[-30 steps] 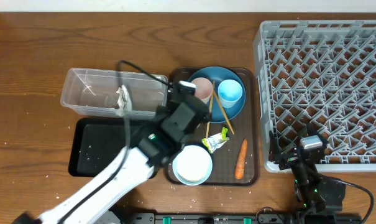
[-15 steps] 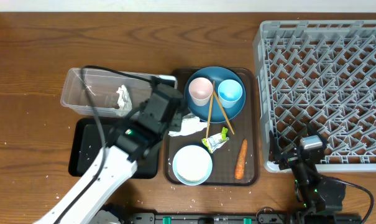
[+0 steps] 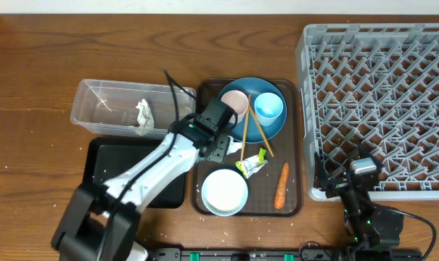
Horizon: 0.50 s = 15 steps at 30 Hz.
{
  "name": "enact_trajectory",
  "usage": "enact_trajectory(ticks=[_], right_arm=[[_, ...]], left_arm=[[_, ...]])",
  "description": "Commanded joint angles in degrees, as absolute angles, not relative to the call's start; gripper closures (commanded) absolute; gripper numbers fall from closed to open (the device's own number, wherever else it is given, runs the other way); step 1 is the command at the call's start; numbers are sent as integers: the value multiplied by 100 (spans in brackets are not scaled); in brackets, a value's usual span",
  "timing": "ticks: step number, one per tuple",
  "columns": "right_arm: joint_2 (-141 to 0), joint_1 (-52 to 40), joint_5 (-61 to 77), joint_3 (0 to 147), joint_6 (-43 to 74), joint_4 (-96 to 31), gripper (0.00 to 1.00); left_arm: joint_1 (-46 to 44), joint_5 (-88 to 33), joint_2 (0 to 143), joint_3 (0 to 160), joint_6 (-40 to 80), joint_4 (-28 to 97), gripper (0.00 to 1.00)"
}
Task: Sort waste into correct bins and load items into the dishwasher rack
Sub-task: 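Grasp the second white tissue under the blue plate with the left gripper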
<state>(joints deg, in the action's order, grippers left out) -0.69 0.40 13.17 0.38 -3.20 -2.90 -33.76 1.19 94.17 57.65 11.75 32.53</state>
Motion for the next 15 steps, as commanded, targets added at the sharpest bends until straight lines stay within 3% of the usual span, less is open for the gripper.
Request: enact_trajectory(ticks=[1,10,12,13,15], right_arm=[[-38,78,1288,32,-349,-320,1],[-38,78,1286,32,-349,-320,1],[-38,78,1288,32,-349,-320,1],[-38,78,1288,32,-349,-320,1],[-38,78,1288,32,-351,-320,1]], left_arm=[[-3356,38,9684,5754,858,3227,34],[-3356,36,10184,5754,860,2877,36],[-3356,34,10180,5754,862,2882,45],[-3356,36,10171,5754,860,2888,61],[-3354,38,10136,5756,860,2926,78]])
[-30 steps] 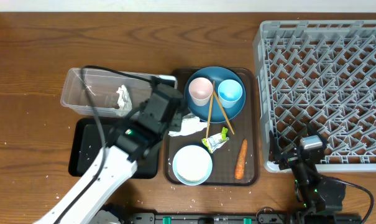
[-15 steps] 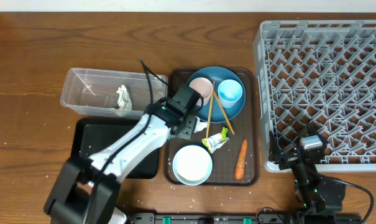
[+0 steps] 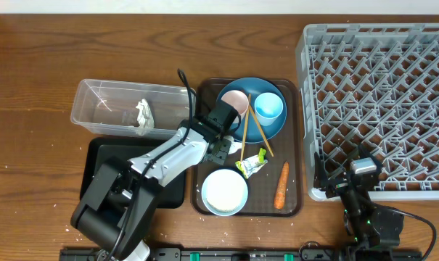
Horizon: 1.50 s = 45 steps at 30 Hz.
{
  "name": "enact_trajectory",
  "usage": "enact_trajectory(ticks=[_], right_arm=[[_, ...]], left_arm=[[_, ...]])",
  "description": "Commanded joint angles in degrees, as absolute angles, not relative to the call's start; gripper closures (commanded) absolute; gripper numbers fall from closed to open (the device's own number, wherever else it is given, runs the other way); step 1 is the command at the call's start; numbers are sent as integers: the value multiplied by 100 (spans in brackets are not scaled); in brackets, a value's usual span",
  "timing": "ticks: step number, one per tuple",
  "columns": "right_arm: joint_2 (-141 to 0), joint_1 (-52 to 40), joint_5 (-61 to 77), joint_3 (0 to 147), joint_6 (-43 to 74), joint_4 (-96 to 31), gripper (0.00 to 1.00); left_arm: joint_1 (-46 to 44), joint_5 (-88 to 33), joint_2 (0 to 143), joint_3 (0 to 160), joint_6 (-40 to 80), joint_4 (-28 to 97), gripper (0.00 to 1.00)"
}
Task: Sort waste into correct bins and load items into the dishwasher rack
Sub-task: 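Grasp the second white tissue under the blue plate with the left gripper, then carry the tissue into the clear bin and release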
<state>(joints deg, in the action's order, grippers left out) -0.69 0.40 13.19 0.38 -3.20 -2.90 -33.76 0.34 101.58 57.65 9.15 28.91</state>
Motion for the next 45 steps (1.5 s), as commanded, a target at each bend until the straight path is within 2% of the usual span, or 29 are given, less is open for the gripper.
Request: enact_trajectory(ticks=[1,3,12,19,22,29,36,37,41,45], right_arm=[[-38,78,1288,32,-351,-320,1],[-38,78,1288,32,-351,-320,1],[-38,78,1288,32,-351,-320,1],[-38,78,1288,32,-351,-320,1],[-38,78,1288,32,-349,-320,1],[-38,78,1286,32,-351,-320,1],[-38,78,1288,32,-351,-320,1],[-38,78,1288,32,-351,-320,1],[-38,78,1288,32,-351,-320,1],[-38,78,1288,32,-351,-320,1]], left_arm=[[-3356,38,10110,5756,862,2947,85],[-3354,40,10012,5758,862,2991,90],[-3350,226,8888,5767,884,2967,94],[-3251,2069,7964,5767,1149,2716,91],[-3006,2368,7887,5765,1149,2512,91],[-2082,2300,8374,5765,1712,2294,88],[-1391,1299,9011,5765,1726,2058,83],[-1328,1170,9061,5765,1726,2043,70],[-1249,1114,8997,5767,1717,2040,48],[-1273,1094,8646,5774,1699,2078,40]])
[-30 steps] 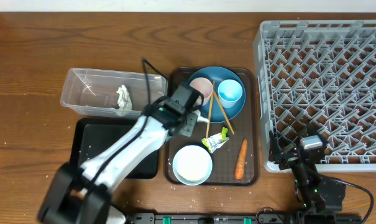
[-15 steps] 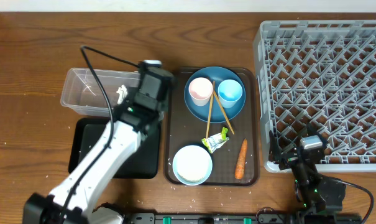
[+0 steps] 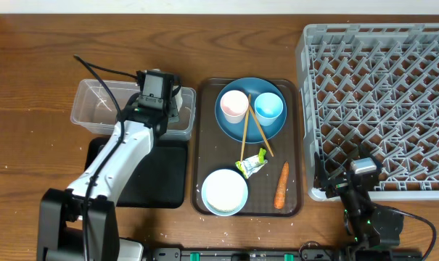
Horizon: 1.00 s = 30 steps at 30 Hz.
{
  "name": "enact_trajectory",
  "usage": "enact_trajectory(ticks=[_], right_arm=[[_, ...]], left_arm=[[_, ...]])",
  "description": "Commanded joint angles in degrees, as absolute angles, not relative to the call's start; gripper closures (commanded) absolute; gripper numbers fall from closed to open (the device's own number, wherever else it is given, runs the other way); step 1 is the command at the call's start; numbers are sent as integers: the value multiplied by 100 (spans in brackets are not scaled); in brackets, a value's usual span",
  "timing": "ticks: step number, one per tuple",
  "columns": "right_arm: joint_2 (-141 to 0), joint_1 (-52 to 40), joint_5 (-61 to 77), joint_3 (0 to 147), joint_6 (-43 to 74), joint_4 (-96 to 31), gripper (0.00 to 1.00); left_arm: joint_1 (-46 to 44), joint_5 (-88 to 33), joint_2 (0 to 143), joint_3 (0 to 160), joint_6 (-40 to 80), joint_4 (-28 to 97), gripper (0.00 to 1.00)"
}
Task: Sort waste into correct bins and load items into the dishwasher rack
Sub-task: 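Carry the tissue into the clear bin and release, then reach the left gripper to the yellow-green snack wrapper and grasp it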
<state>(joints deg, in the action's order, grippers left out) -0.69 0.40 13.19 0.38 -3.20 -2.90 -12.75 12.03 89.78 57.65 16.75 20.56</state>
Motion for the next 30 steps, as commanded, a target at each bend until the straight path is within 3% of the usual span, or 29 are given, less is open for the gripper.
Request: enact_trajectory(ticks=[1,13,20,30], right_arm=[[-38,78,1288,32,-351,-320,1],[-38,78,1288,32,-351,-320,1],[-38,78,1286,32,-351,-320,1],[-38,78,1288,32,-351,-320,1]], left_arm=[[-1278,1068,8532,5774,1704,2123,40],[-2161,-729,7223,5771,1702,3695,41],[-3343,-731,7384,5758,1702,4346,41],[-4963,-663,7697,5754,1789,3988,47]])
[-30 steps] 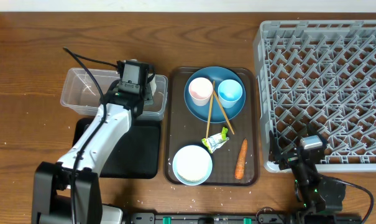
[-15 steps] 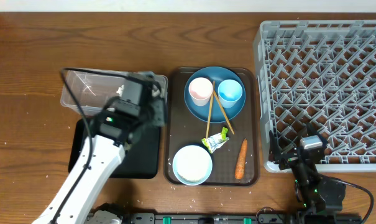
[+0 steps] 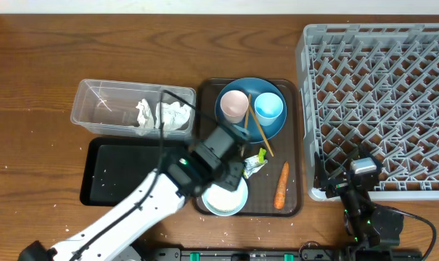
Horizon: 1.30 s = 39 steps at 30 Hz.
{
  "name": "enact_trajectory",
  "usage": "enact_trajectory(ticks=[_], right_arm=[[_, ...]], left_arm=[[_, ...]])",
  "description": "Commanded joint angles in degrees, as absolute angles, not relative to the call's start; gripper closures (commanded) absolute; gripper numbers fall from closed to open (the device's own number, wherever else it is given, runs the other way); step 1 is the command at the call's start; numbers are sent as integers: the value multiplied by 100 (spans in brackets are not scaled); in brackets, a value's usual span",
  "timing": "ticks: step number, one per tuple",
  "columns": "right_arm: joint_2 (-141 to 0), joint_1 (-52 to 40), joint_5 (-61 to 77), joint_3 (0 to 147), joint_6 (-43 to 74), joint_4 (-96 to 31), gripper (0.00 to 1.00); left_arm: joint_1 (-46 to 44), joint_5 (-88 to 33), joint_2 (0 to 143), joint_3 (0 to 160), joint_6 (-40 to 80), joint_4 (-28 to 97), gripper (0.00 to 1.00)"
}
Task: Sort waste into correct bins and load items into the dishwasher rack
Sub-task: 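Reach the left gripper to the yellow-green snack wrapper and grasp it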
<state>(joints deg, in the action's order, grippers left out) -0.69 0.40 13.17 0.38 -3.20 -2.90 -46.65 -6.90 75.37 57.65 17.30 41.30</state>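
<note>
My left gripper hangs over the brown tray, just left of the green wrapper and above the white bowl. It looks open with nothing in it. On the tray, a blue plate carries a pink cup, a blue cup and chopsticks. A carrot lies at the tray's right. The clear bin holds two crumpled tissues. My right gripper rests shut by the grey dish rack.
A black tray bin lies in front of the clear bin, partly under my left arm. The dish rack fills the table's right side and its front left corner stands close to my right arm.
My left gripper was above the right end of the clear bin and is now over the brown tray beside the wrapper. A second crumpled tissue now shows in the bin.
My left gripper was low on the tray's left side at a white tissue, next to the pink cup, and stayed there half a second later. Then it stood over the clear bin with the tissue gone from the tray. Now the tissue lies in the bin.
</note>
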Motion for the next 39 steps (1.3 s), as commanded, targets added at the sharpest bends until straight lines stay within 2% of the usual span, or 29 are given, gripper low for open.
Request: enact_trajectory(ticks=[1,9,22,29,39], right_arm=[[-38,78,1286,32,-351,-320,1],[-38,78,1288,32,-351,-320,1],[-38,78,1286,32,-351,-320,1],[-38,78,1288,32,-351,-320,1],[-38,78,1288,32,-351,-320,1]], left_arm=[[-5041,-661,7749,5754,1789,3907,47],[-5481,-530,8547,5754,1785,3103,50],[-5511,-248,9723,5754,1466,2231,52],[-5511,12,10051,5754,937,2073,51],[-5509,272,10418,5754,851,1846,51]])
